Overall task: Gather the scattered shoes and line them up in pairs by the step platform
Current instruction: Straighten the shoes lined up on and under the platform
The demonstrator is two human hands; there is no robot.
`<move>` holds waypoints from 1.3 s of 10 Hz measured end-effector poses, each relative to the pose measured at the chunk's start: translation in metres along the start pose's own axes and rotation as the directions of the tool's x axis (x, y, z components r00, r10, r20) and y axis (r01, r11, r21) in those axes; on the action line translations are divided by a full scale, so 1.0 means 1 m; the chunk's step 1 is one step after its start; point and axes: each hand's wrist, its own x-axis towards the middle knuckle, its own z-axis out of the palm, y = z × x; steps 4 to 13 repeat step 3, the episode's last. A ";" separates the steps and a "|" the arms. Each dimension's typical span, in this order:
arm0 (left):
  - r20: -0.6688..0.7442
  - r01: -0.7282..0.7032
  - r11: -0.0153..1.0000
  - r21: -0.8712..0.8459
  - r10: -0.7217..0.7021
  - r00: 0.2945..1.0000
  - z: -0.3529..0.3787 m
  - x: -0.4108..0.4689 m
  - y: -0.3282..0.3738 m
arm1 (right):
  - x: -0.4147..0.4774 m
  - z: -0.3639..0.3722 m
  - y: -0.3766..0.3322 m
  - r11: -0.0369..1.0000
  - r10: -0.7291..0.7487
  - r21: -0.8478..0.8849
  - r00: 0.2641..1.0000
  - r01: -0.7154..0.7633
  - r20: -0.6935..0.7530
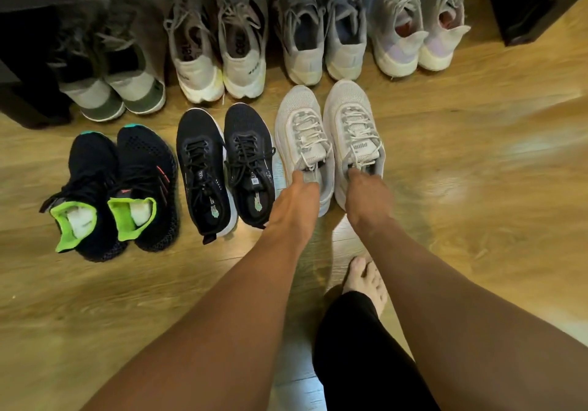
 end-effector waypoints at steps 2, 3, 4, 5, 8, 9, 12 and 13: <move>0.105 -0.009 1.000 -0.012 0.010 0.994 -0.016 -0.007 0.013 | -0.005 -0.023 -0.006 1.000 -0.002 -0.006 0.999 0.002 0.053; 0.018 -0.018 0.991 -0.130 0.021 1.000 -0.050 -0.020 0.023 | -0.020 -0.054 -0.018 0.994 -0.049 0.095 0.999 0.048 -0.001; 0.018 -0.018 0.991 -0.130 0.021 1.000 -0.050 -0.020 0.023 | -0.020 -0.054 -0.018 0.994 -0.049 0.095 0.999 0.048 -0.001; 0.018 -0.018 0.991 -0.130 0.021 1.000 -0.050 -0.020 0.023 | -0.020 -0.054 -0.018 0.994 -0.049 0.095 0.999 0.048 -0.001; 0.018 -0.018 0.991 -0.130 0.021 1.000 -0.050 -0.020 0.023 | -0.020 -0.054 -0.018 0.994 -0.049 0.095 0.999 0.048 -0.001; 0.018 -0.018 0.991 -0.130 0.021 1.000 -0.050 -0.020 0.023 | -0.020 -0.054 -0.018 0.994 -0.049 0.095 0.999 0.048 -0.001; 0.018 -0.018 0.991 -0.130 0.021 1.000 -0.050 -0.020 0.023 | -0.020 -0.054 -0.018 0.994 -0.049 0.095 0.999 0.048 -0.001; 0.018 -0.018 0.991 -0.130 0.021 1.000 -0.050 -0.020 0.023 | -0.020 -0.054 -0.018 0.994 -0.049 0.095 0.999 0.048 -0.001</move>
